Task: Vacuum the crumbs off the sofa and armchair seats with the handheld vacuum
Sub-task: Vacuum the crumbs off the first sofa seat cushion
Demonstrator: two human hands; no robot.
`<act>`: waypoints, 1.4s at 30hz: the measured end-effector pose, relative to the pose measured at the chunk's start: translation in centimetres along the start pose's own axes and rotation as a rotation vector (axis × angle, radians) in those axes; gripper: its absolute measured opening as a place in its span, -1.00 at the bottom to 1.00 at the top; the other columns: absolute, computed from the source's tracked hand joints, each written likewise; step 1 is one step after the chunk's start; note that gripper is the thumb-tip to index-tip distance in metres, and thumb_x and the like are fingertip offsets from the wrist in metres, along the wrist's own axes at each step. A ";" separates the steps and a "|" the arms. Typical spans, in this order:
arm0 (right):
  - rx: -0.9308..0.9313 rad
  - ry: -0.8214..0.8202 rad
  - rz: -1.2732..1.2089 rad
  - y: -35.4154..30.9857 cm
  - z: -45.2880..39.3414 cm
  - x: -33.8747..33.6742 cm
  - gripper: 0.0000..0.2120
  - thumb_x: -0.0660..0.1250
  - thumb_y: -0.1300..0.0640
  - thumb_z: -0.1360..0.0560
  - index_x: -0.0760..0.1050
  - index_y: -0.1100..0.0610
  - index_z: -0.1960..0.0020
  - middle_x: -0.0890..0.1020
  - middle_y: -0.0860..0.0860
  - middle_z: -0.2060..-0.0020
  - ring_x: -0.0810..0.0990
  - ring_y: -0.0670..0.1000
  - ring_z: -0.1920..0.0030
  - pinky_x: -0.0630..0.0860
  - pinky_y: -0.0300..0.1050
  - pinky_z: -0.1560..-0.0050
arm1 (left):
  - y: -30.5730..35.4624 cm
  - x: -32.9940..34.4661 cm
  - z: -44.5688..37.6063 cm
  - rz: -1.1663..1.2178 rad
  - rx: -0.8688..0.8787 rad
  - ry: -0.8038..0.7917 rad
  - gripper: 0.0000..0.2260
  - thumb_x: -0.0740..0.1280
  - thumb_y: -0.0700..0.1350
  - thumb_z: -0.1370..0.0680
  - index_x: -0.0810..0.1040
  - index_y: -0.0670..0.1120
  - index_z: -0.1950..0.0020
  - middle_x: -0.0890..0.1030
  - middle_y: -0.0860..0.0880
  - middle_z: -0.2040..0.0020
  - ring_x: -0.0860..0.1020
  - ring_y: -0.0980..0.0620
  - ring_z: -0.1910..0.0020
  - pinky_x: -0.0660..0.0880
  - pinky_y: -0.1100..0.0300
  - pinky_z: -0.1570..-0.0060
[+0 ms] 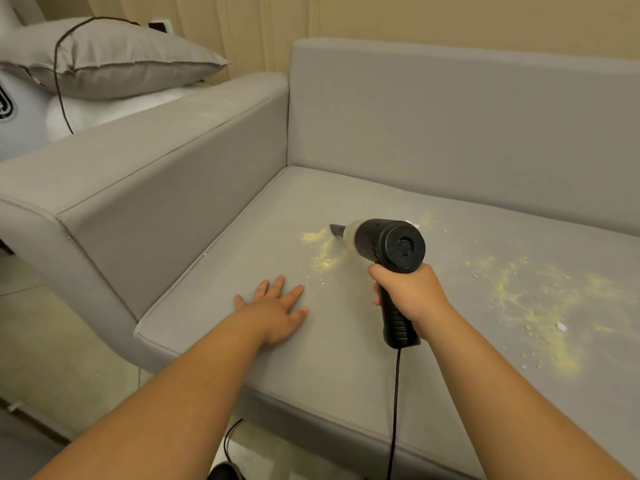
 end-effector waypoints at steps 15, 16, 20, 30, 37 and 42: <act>-0.004 -0.033 -0.108 -0.5 0.9 1.5 -0.93 0.47 0.18 -0.49 0.63 0.18 0.08 0.67 0.08 0.35 0.67 0.06 0.34 0.65 0.06 0.10 | -1.3 0.3 -0.3 -0.040 0.010 0.041 -0.43 -0.12 0.38 -0.65 -0.19 0.34 -0.64 -0.25 0.10 -0.68 -0.20 -0.05 -0.67 -0.14 -0.45 -0.50; -0.003 -0.047 -0.104 -0.6 0.9 1.9 -0.94 0.47 0.19 -0.49 0.63 0.19 0.08 0.67 0.09 0.36 0.66 0.06 0.34 0.65 0.05 0.10 | -1.3 0.3 -0.3 -0.041 0.012 0.042 -0.43 -0.12 0.38 -0.65 -0.19 0.34 -0.64 -0.25 0.10 -0.68 -0.21 -0.05 -0.67 -0.15 -0.45 -0.50; 0.000 -0.093 -0.108 -0.7 1.0 3.5 -0.93 0.47 0.18 -0.49 0.62 0.19 0.11 0.67 0.11 0.36 0.65 0.08 0.31 0.64 0.06 0.09 | -1.6 0.5 0.1 -0.020 0.008 0.035 -0.45 -0.13 0.36 -0.66 -0.16 0.34 -0.64 -0.24 0.11 -0.68 -0.20 -0.04 -0.67 -0.16 -0.44 -0.50; -0.001 -0.093 -0.109 -0.6 2.1 2.5 -0.90 0.47 0.20 -0.49 0.63 0.22 0.04 0.68 0.12 0.33 0.66 0.08 0.35 0.64 0.06 0.10 | -2.4 0.9 1.1 -0.031 -0.004 0.026 -0.44 -0.14 0.37 -0.65 -0.18 0.34 -0.64 -0.25 0.11 -0.68 -0.21 -0.04 -0.67 -0.16 -0.44 -0.50; -0.006 -0.165 -0.077 -0.8 2.5 3.8 -0.86 0.48 0.18 -0.48 0.63 0.22 0.01 0.68 0.13 0.31 0.66 0.08 0.35 0.64 0.04 0.13 | -2.4 0.6 1.2 -0.020 0.004 0.020 -0.45 -0.14 0.36 -0.66 -0.19 0.33 -0.64 -0.26 0.10 -0.68 -0.23 -0.05 -0.66 -0.15 -0.42 -0.52; -0.007 -0.195 -0.021 -1.0 3.0 2.8 -0.87 0.47 0.17 -0.49 0.62 0.22 0.03 0.69 0.13 0.32 0.66 0.07 0.34 0.64 0.04 0.11 | -3.2 0.7 1.3 -0.012 -0.033 0.015 -0.44 -0.12 0.37 -0.65 -0.18 0.35 -0.64 -0.25 0.12 -0.68 -0.22 -0.04 -0.66 -0.11 -0.45 -0.50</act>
Point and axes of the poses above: each hand's wrist, its own z-axis away from the middle knuckle, its own x-axis out of the palm, y = z × x, the point moved 5 cm from there along -z, towards the middle knuckle
